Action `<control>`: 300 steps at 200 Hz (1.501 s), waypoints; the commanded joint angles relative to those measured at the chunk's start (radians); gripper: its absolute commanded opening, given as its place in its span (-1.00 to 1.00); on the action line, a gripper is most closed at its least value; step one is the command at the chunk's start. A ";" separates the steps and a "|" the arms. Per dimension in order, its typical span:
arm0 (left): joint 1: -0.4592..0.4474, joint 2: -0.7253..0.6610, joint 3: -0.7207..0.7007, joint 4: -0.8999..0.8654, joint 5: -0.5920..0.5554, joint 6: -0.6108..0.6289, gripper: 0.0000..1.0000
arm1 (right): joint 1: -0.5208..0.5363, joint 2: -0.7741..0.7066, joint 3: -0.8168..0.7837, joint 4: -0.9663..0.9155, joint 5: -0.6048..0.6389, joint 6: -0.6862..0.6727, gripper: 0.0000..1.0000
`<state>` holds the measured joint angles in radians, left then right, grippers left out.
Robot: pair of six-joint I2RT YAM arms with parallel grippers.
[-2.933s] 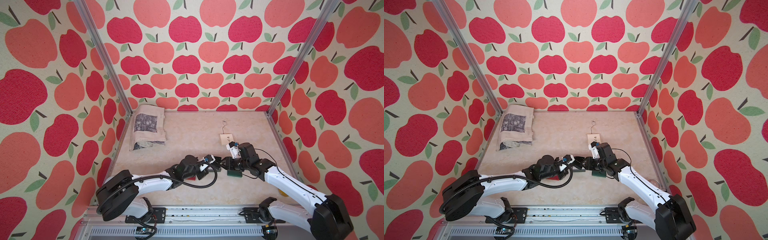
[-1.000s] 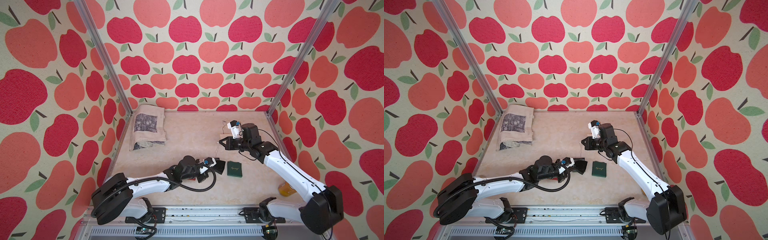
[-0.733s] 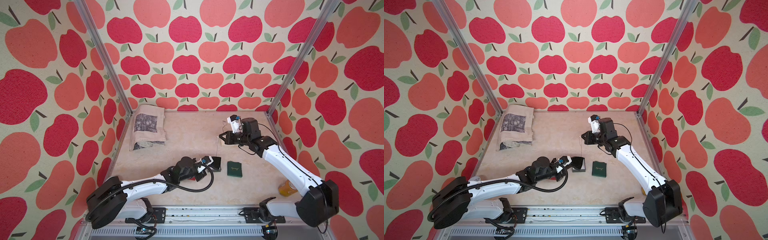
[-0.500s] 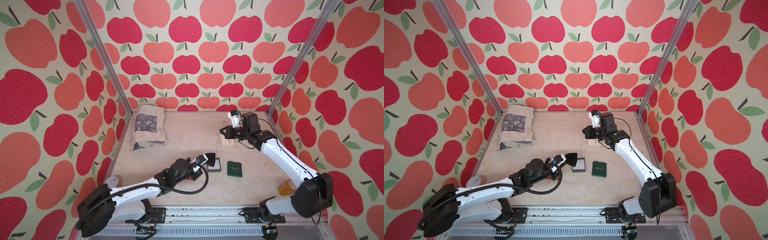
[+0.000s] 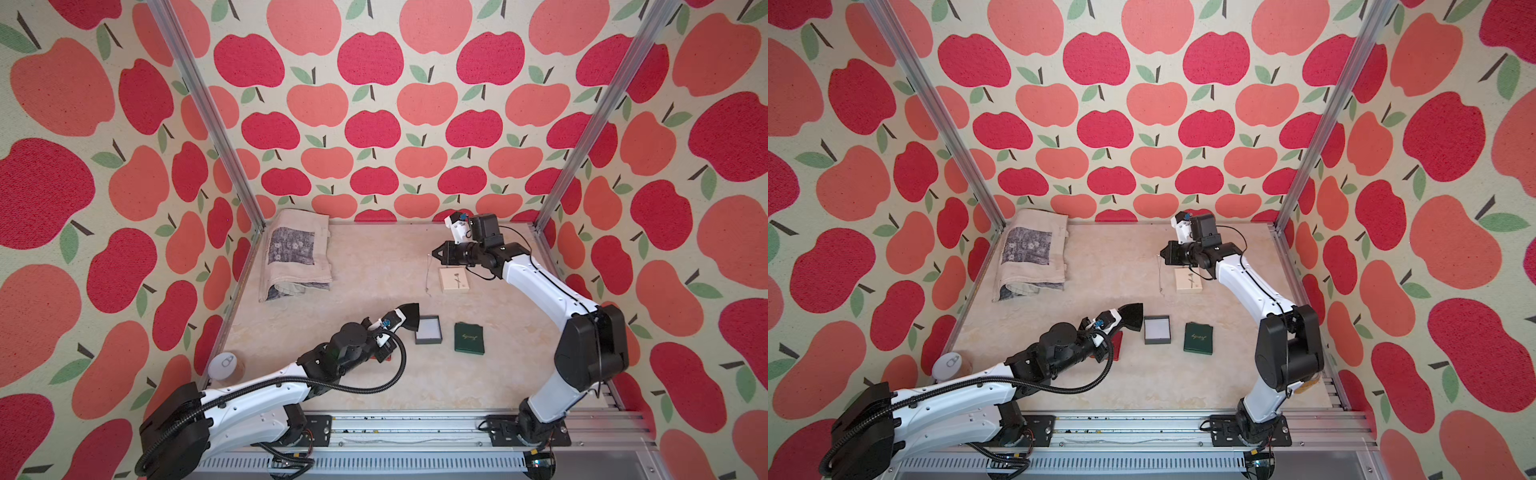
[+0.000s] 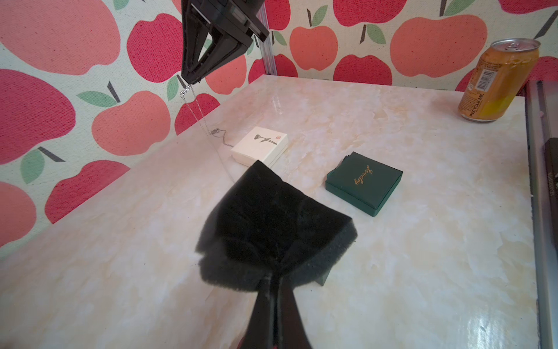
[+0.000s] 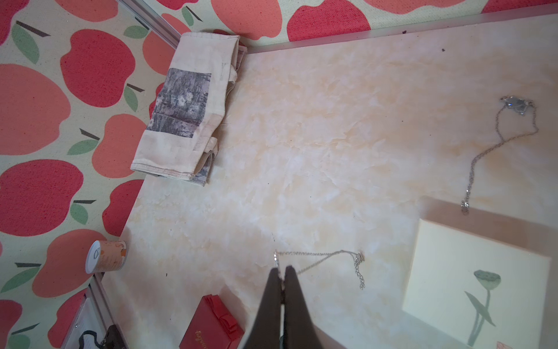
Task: Take the necklace out of the lift-off lid jewelry box
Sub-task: Place the necklace at the center of the board.
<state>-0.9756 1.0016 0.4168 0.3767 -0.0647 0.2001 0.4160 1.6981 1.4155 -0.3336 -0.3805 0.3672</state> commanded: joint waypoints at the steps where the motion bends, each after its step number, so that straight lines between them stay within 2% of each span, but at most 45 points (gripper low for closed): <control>1: 0.003 -0.020 -0.018 -0.014 -0.017 -0.024 -1.00 | -0.013 0.061 0.059 0.015 -0.010 -0.020 -0.95; 45: 0.003 -0.026 -0.024 -0.016 -0.018 -0.026 -1.00 | -0.031 0.233 0.198 0.035 0.002 -0.028 -0.95; 117: 0.006 -0.029 -0.029 -0.014 -0.024 -0.031 -1.00 | -0.052 0.575 0.525 0.040 0.007 0.022 -0.95; 172: 0.017 -0.031 -0.034 -0.015 -0.024 -0.031 -1.00 | -0.052 0.784 0.781 -0.018 0.002 0.053 -0.95; 251: 0.052 -0.041 -0.038 -0.018 0.005 -0.032 -1.00 | -0.056 0.945 1.054 -0.043 0.020 0.084 -0.93; 280: 0.055 -0.041 -0.044 -0.009 0.009 -0.034 -1.00 | -0.056 0.962 1.058 -0.061 0.020 0.088 -0.93; 300: 0.058 -0.039 -0.046 -0.005 0.014 -0.037 -1.00 | -0.054 0.954 1.001 -0.053 0.015 0.091 -0.93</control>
<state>-0.9249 0.9737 0.3874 0.3737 -0.0696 0.1745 0.3660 2.6324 2.4512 -0.3557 -0.3710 0.4400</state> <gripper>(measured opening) 0.053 0.062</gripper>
